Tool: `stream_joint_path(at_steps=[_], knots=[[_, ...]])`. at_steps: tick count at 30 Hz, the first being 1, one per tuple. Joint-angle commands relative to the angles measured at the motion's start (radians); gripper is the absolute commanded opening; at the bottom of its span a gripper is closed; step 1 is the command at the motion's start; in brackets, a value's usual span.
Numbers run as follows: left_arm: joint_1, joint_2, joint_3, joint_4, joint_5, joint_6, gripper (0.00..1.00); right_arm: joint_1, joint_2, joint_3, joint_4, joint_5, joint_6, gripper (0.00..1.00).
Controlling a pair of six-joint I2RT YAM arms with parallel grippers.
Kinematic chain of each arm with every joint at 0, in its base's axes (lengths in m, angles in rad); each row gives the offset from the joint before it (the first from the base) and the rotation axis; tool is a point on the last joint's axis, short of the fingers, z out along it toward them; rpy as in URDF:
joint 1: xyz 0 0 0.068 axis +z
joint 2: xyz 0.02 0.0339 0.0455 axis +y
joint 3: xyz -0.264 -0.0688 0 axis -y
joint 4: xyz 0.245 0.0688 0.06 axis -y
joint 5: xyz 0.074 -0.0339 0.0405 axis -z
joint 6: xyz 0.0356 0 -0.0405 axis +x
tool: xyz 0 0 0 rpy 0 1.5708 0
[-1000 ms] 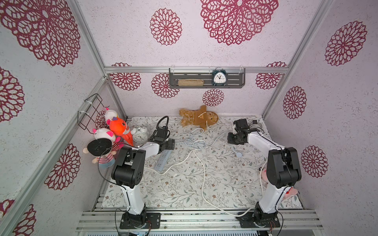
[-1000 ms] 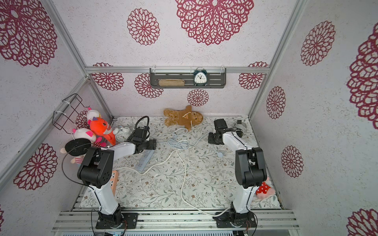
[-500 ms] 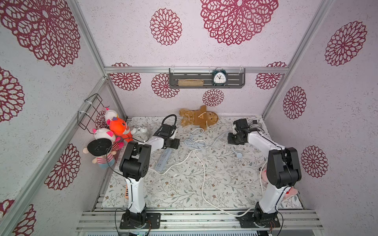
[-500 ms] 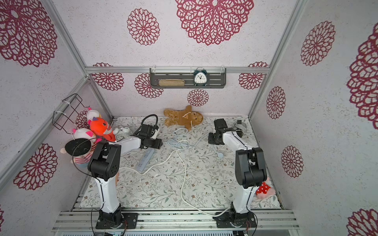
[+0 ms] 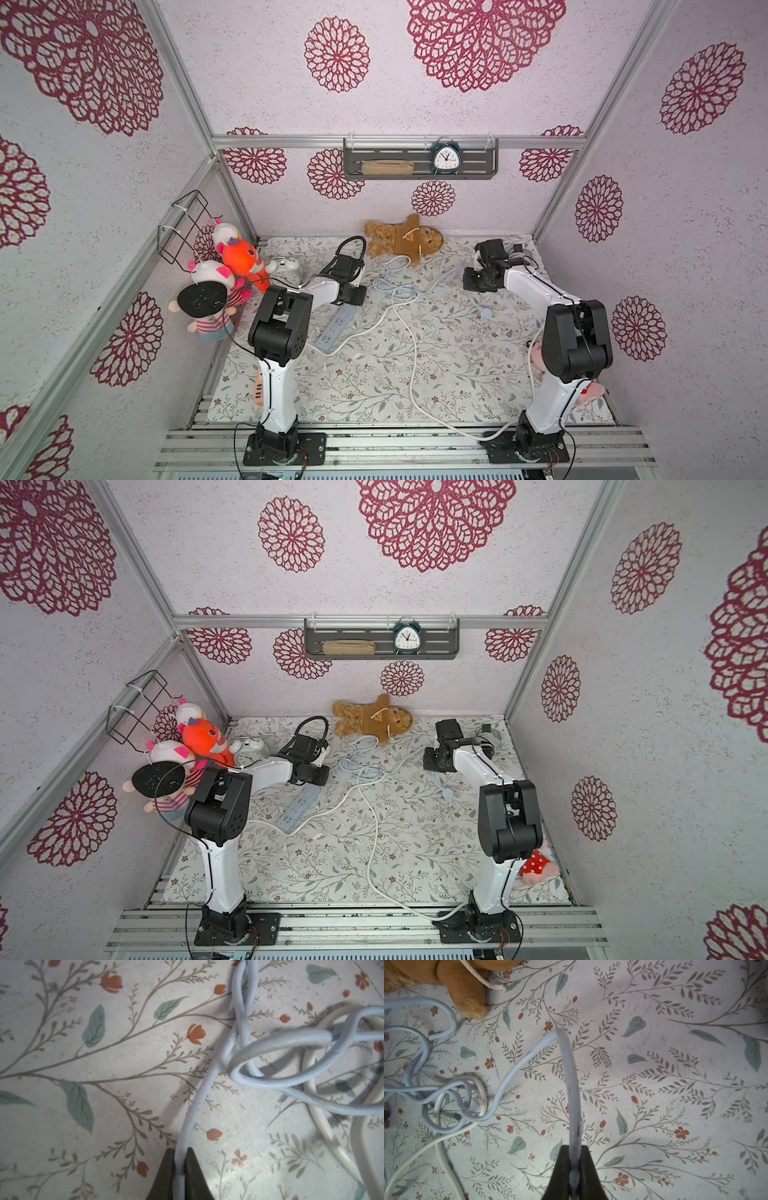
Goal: Unwrap the cord wrapped around the power strip
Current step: Unwrap the power cord at the center of the board.
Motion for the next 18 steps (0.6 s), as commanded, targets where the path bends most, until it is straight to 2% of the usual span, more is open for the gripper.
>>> stream_joint_path(at_steps=[1, 8, 12, 18], knots=[[0.004, 0.003, 0.009, -0.014, -0.098, -0.008, 0.00, -0.028, -0.092, -0.003, -0.010, 0.007, -0.016, 0.00], [0.059, -0.088, -0.077, 0.047, -0.169, -0.102, 0.00, -0.136, -0.197, -0.113, -0.006, 0.014, 0.034, 0.00], [0.103, -0.158, -0.124, 0.053, -0.177, -0.173, 0.00, -0.257, -0.281, -0.243, 0.026, 0.013, 0.095, 0.00], [0.169, -0.222, -0.191, 0.054, -0.263, -0.297, 0.00, -0.405, -0.395, -0.473, 0.127, 0.015, 0.171, 0.00]])
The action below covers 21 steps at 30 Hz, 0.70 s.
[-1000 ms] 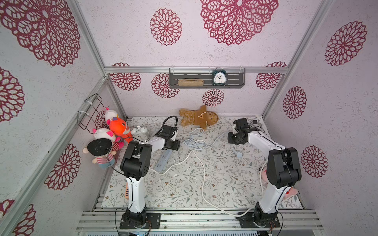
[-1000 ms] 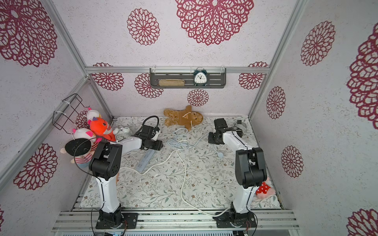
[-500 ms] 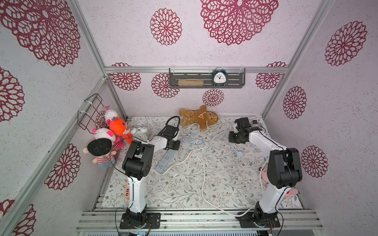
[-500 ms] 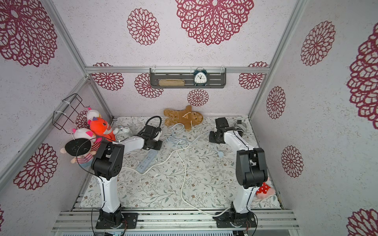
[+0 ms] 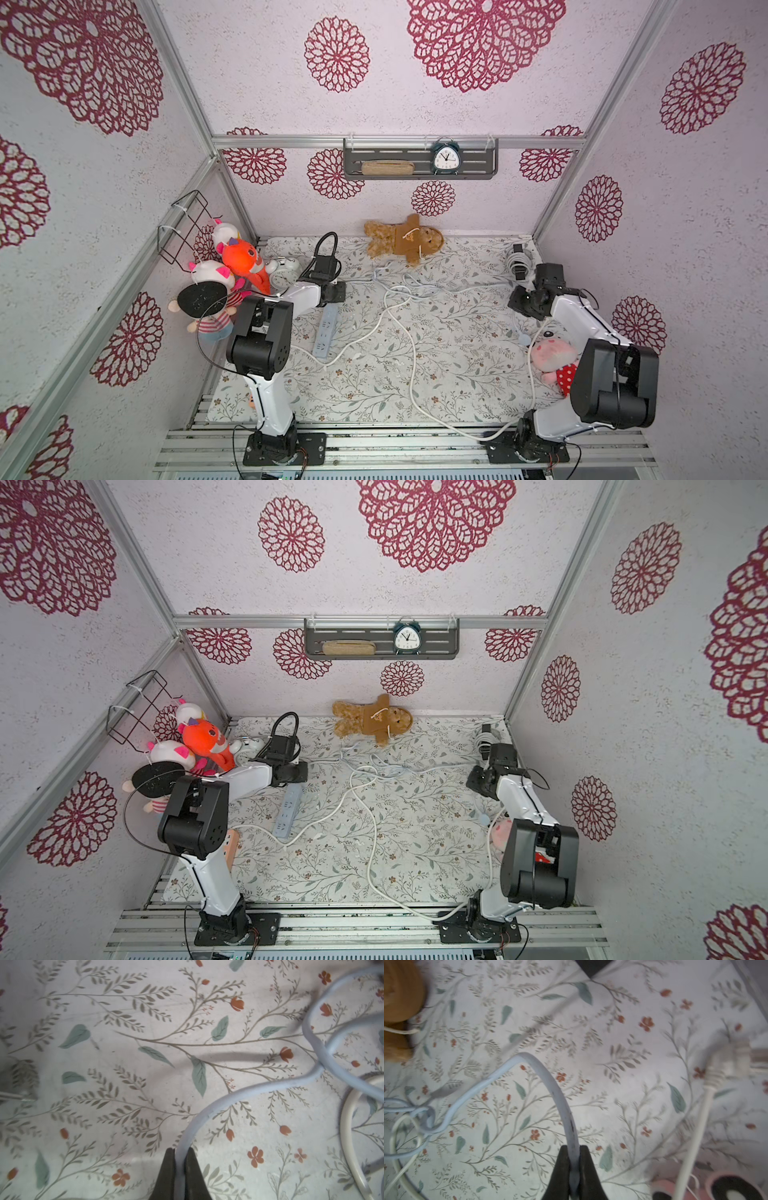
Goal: Unwrap the cord wrapped around the power strip
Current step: Unwrap the power cord at the center of the board.
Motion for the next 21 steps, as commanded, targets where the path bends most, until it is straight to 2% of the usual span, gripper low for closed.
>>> stream_joint_path(at_steps=[1, 7, 11, 12, 15, 18, 21], knots=[[0.065, -0.048, -0.038, -0.001, -0.113, -0.126, 0.00, -0.057, -0.069, -0.085, 0.075, 0.045, 0.076, 0.00], [0.137, -0.096, -0.105, 0.005, -0.156, -0.236, 0.00, -0.097, -0.065, -0.180, 0.082, 0.118, 0.066, 0.00], [0.147, -0.088, -0.110, 0.013, -0.152, -0.251, 0.00, -0.107, -0.030, -0.201, 0.091, 0.131, 0.034, 0.00], [0.146, -0.081, -0.112, 0.022, -0.139, -0.244, 0.00, -0.106, -0.029, -0.196, 0.087, 0.112, 0.021, 0.06], [0.139, -0.070, -0.108, 0.032, -0.125, -0.231, 0.00, -0.065, -0.059, -0.159, 0.052, 0.085, -0.036, 0.34], [0.128, -0.069, -0.113, 0.053, -0.107, -0.211, 0.00, 0.013, -0.107, -0.089, -0.006, 0.104, -0.096, 0.47], [0.123, -0.066, -0.112, 0.061, -0.091, -0.195, 0.00, 0.118, -0.125, 0.001, -0.054, 0.117, -0.154, 0.53]])
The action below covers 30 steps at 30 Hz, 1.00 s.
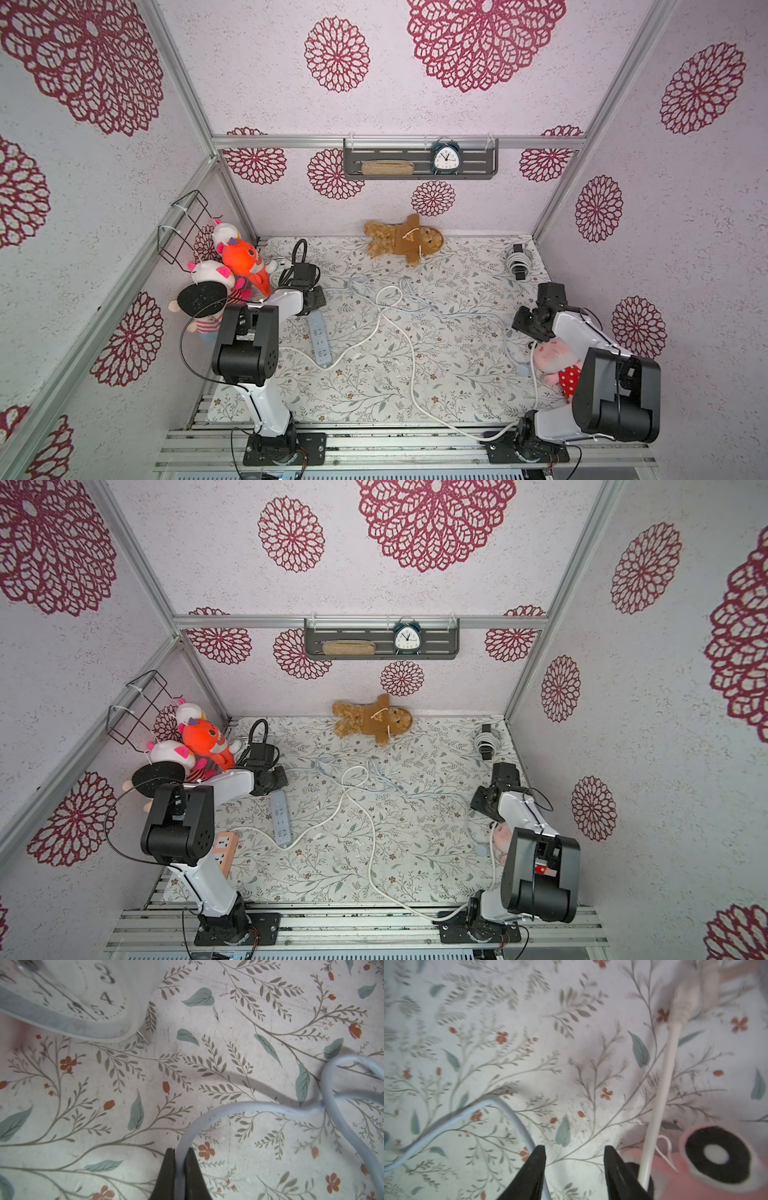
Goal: Unwrap the cord wrapped around the power strip
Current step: Unwrap the power cord at the center of the board.
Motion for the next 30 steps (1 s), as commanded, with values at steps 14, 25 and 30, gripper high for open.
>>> stream_joint_path(at_steps=[14, 25, 30], knots=[[-0.027, -0.029, 0.013, 0.047, -0.002, 0.042, 0.77, 0.545, 0.434, 0.504, 0.008, -0.145, -0.353, 0.55], [-0.181, -0.174, 0.091, -0.064, -0.043, 0.277, 0.94, 0.622, 0.702, 0.678, 0.101, -0.178, -0.253, 0.54], [-0.272, -0.182, 0.140, -0.122, 0.091, 0.302, 0.79, 0.625, 0.723, 0.686, 0.073, -0.168, -0.235, 0.37]])
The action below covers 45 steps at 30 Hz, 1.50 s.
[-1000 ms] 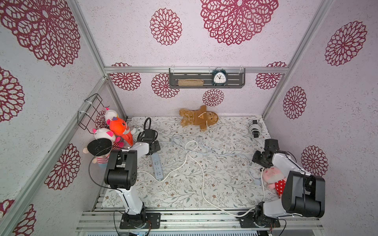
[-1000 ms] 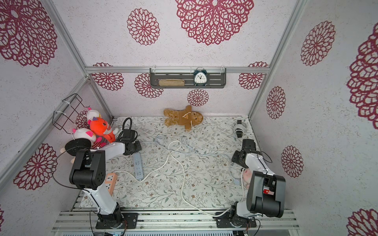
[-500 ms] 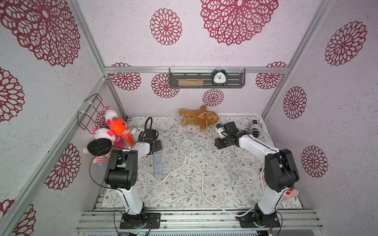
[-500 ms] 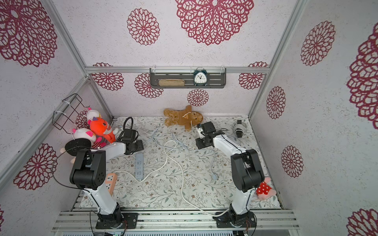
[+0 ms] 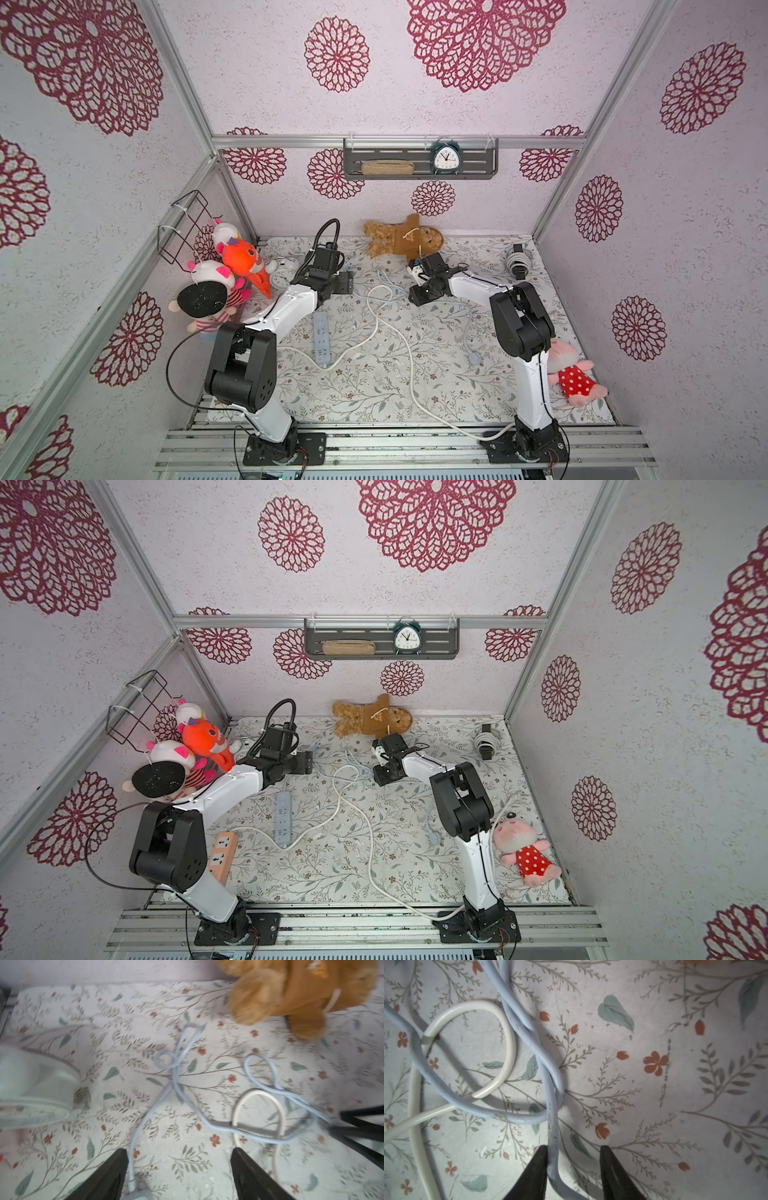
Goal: Unwrap the cord wrapped around the power strip
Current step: Unwrap the power cord at the center of the board.
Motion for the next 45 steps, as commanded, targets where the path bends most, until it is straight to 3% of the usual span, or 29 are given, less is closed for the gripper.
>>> stream_joint_path(at_steps=[1, 5, 8, 11, 19, 29, 33, 35, 37, 39, 41, 42, 43, 45], knots=[[-0.055, 0.001, 0.022, -0.059, 0.092, 0.052, 0.78, 0.003, -0.003, 0.023, -0.016, -0.003, 0.027, 0.33], [-0.160, 0.094, 0.057, -0.019, 0.124, 0.025, 0.77, -0.001, -0.006, 0.028, -0.034, -0.011, 0.031, 0.08], [-0.219, 0.168, 0.097, 0.001, 0.102, 0.013, 0.78, -0.022, -0.047, 0.012, -0.042, -0.066, 0.049, 0.00], [-0.247, 0.203, 0.093, 0.081, 0.137, 0.007, 0.84, -0.063, -0.109, 0.003, -0.071, -0.159, 0.094, 0.00], [-0.271, 0.286, 0.107, 0.159, 0.184, 0.040, 0.83, -0.142, -0.202, 0.024, -0.184, -0.314, 0.175, 0.00], [-0.277, 0.360, 0.165, 0.195, 0.236, 0.102, 0.84, -0.141, -0.201, 0.037, -0.197, -0.381, 0.209, 0.00], [-0.278, 0.395, 0.197, 0.182, 0.276, 0.110, 0.79, -0.143, -0.201, 0.037, -0.188, -0.388, 0.225, 0.00], [-0.279, 0.407, 0.208, 0.180, 0.278, 0.110, 0.74, -0.141, -0.200, 0.039, -0.181, -0.393, 0.234, 0.00], [-0.278, 0.411, 0.215, 0.181, 0.280, 0.110, 0.62, -0.142, -0.198, 0.043, -0.180, -0.392, 0.238, 0.00], [-0.278, 0.410, 0.218, 0.181, 0.276, 0.107, 0.43, -0.141, -0.196, 0.046, -0.185, -0.380, 0.234, 0.00], [-0.278, 0.405, 0.211, 0.182, 0.252, 0.107, 0.15, -0.144, -0.197, 0.047, -0.198, -0.355, 0.225, 0.00], [-0.277, 0.402, 0.204, 0.186, 0.237, 0.111, 0.05, -0.147, -0.200, 0.046, -0.203, -0.342, 0.219, 0.00], [-0.275, 0.396, 0.194, 0.188, 0.221, 0.114, 0.00, -0.150, -0.206, 0.041, -0.205, -0.321, 0.214, 0.00], [-0.268, 0.389, 0.178, 0.186, 0.199, 0.111, 0.00, -0.167, -0.229, 0.020, -0.204, -0.280, 0.205, 0.00]])
